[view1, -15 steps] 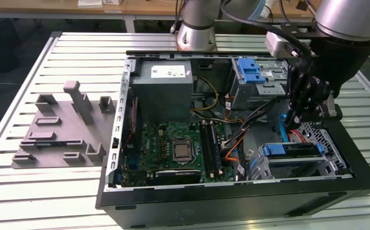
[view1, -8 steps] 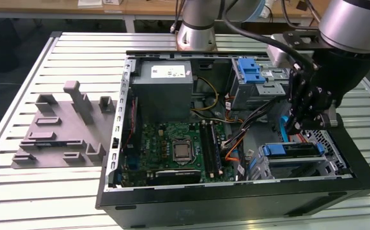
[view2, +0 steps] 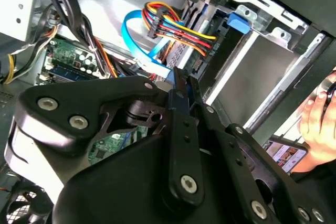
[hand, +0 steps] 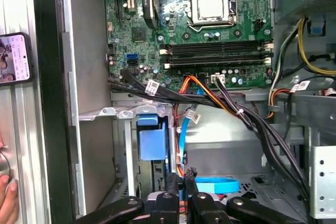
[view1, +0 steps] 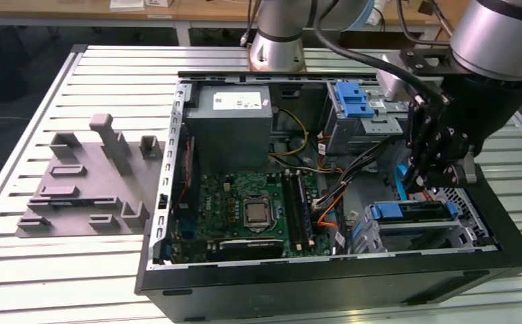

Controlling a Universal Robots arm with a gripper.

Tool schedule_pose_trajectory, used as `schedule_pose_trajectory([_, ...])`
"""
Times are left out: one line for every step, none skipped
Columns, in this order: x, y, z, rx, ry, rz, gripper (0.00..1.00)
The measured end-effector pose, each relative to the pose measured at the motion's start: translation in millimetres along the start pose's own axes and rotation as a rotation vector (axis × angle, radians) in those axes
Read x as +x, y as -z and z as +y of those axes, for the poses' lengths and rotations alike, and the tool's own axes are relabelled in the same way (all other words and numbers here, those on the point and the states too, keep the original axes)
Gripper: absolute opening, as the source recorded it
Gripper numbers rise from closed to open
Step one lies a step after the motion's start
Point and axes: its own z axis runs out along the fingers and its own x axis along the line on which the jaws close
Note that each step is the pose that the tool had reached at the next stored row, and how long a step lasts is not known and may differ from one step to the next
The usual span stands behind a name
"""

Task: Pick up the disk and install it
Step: 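Insert the second disk wire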

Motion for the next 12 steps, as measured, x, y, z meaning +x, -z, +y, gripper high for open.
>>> schedule_pose_trajectory([1.9, -0.9, -0.1, 0.0, 0.0, -0.0012, 0.16])
schedule_pose_trajectory([3.8, -1.8, -0.2, -0.0002, 0.0, -0.0025, 0.16])
schedule_pose_trajectory([5.7, -2.7, -0.3, -0.0003, 0.0, -0.0046, 0.16])
schedule_pose_trajectory([7.1, -3.5, -0.3, -0.0004, 0.0, -0.0065, 0.16])
schedule_pose_trajectory([8.3, -4.1, -0.4, -0.0005, 0.0, -0.0075, 0.16])
schedule_pose_trajectory([8.9, -4.6, -0.5, -0.0005, 0.0, -0.0078, 0.16])
schedule_pose_trajectory([8.9, -5.0, -0.9, -0.0005, 0.0, -0.0079, 0.16])
schedule_pose_trajectory([8.9, -5.0, -1.5, -0.0005, 0.0, -0.0075, 0.16])
schedule_pose_trajectory([8.8, -5.2, -1.9, -0.0005, 0.0, -0.0075, 0.16])
schedule_pose_trajectory([9.0, -5.5, -2.0, -0.0001, 0.0, -0.0076, 0.16])
schedule_pose_trajectory([9.6, -5.8, -2.0, 0.0006, 0.0, -0.008, 0.16])
schedule_pose_trajectory([10.7, -6.2, -2.1, 0.0014, 0.0, -0.0086, 0.16])
